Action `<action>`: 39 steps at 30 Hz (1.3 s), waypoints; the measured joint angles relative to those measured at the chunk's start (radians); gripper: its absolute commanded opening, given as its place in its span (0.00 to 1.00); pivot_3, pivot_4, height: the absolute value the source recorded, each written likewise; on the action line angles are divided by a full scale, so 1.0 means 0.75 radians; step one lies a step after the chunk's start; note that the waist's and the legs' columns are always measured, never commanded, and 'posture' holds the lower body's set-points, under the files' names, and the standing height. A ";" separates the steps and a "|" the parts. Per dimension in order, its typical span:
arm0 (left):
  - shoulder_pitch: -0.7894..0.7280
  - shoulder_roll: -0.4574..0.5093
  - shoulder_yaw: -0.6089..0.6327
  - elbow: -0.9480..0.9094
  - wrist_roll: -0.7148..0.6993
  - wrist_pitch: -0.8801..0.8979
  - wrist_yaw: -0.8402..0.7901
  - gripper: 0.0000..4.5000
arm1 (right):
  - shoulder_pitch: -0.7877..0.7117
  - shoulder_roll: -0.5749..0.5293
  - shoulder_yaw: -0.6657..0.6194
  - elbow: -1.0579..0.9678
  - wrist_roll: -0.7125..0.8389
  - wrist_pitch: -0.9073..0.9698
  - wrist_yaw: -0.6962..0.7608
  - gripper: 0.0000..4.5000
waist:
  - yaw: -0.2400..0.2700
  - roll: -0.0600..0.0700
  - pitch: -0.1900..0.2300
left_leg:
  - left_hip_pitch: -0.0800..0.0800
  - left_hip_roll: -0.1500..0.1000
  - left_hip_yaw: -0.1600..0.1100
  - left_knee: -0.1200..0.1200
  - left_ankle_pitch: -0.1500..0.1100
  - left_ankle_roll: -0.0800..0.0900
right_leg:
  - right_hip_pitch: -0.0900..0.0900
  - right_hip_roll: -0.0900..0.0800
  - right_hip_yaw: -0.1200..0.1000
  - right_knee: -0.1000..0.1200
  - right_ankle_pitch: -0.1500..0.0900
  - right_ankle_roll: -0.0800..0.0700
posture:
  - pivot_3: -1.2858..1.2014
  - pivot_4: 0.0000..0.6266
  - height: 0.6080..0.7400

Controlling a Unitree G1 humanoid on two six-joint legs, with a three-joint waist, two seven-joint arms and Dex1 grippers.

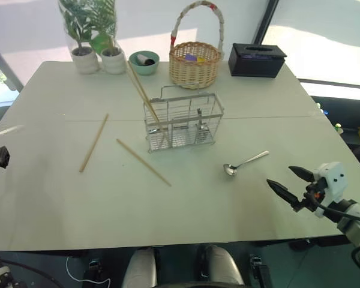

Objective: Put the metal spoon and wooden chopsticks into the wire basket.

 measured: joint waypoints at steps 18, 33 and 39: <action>-0.002 -0.002 -0.018 -0.024 -0.051 0.010 -0.036 1.00 | -0.014 0.000 0.001 -0.001 0.006 0.000 -0.024 1.00 | 0.000 -0.001 0.000 | 0.000 0.000 0.000 0.001 0.000 0.000 | 0.000 0.000 0.000 0.000 0.000 0.000 | 0.52 0.24 0.83; -0.149 0.317 -0.347 -0.392 -0.297 0.180 -0.608 1.00 | -0.546 -0.494 0.214 0.319 -0.151 -0.237 0.380 1.00 | -0.002 0.004 0.004 | 0.000 0.000 0.002 0.000 0.000 0.000 | 0.001 0.001 0.000 0.000 0.000 0.000 | 0.52 0.24 0.83; -0.448 0.420 -0.677 -0.433 -0.344 0.174 -0.957 1.00 | -1.022 -0.531 0.561 0.620 -0.309 -0.492 0.721 1.00 | -0.006 0.006 0.007 | -0.001 -0.001 0.003 0.001 0.001 0.000 | 0.005 0.002 0.001 0.001 0.001 0.001 | 0.52 0.24 0.83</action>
